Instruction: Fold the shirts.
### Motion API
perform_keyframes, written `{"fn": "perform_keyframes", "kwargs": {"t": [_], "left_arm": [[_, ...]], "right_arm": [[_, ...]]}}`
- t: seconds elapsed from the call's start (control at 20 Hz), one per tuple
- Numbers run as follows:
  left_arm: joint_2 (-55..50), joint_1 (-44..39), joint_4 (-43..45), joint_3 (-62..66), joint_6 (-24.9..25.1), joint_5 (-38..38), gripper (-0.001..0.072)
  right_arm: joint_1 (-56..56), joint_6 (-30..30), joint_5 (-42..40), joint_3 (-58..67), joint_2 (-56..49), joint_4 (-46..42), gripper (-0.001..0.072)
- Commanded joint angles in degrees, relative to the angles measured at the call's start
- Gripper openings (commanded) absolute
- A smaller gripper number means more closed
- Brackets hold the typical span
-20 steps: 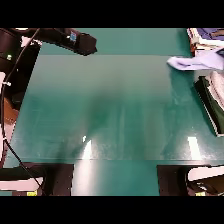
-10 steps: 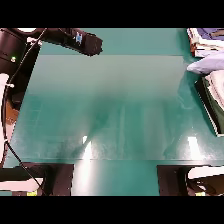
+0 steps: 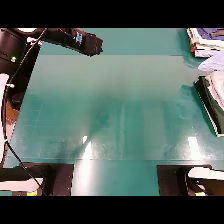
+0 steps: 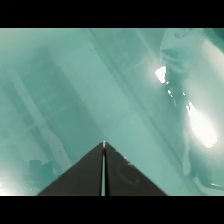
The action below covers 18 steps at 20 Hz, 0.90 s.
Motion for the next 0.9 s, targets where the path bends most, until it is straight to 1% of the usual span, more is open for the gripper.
{"fn": "perform_keyframes", "kwargs": {"t": [0.0,0.1,0.25,0.35,0.4,0.5,0.55,0.6,0.65,0.7,0.75,0.85], "left_arm": [[0.0,0.0,0.0,0.1,0.0,-0.1,0.0023],[0.0,0.0,0.0,0.1,0.5,-0.6,0.0023],[0.0,0.0,0.0,0.1,0.5,-2.1,0.0023],[0.0,0.0,0.0,0.1,0.5,-3.0,0.0023],[0.0,0.0,0.0,0.1,0.5,-3.1,0.0024],[0.0,0.0,0.0,0.1,0.5,-3.1,0.0023],[0.0,0.0,0.0,0.1,0.5,-3.1,0.0023],[0.0,0.0,0.0,0.1,0.5,-3.1,0.0023],[0.0,0.0,0.0,0.1,0.5,-3.1,0.0023],[0.0,0.0,0.0,0.1,0.5,-3.1,0.0023],[0.0,0.0,0.0,0.1,0.5,-3.0,0.0024],[0.0,0.0,0.0,0.1,0.5,-2.9,0.0023]], "right_arm": [[-4.5,-1.2,5.4,-5.7,5.1,-2.6,0.0013],[-7.1,-1.2,7.8,-10.9,7.9,-6.6,0.0014],[-11.0,-1.2,9.6,-20.8,12.8,-15.2,0.0014],[-14.3,-1.2,9.7,-28.1,16.1,-17.4,0.0017],[-16.1,-1.2,9.7,-31.6,17.6,-17.8,0.0030],[-19.7,-1.2,9.8,-37.7,19.9,-17.9,0.0232],[-21.3,-1.2,10.0,-40.0,20.6,-17.9,0.0262],[-23.0,-1.2,10.3,-42.0,21.2,-17.9,0.0275],[-24.7,-1.2,10.3,-43.5,21.7,-17.9,0.0395],[-26.6,-1.2,10.4,-44.6,21.7,-17.9,0.0566],[-28.0,-0.5,10.4,-44.8,21.7,-17.7,0.0618],[-28.7,0.5,10.0,-43.6,21.7,-15.7,0.0617]]}}
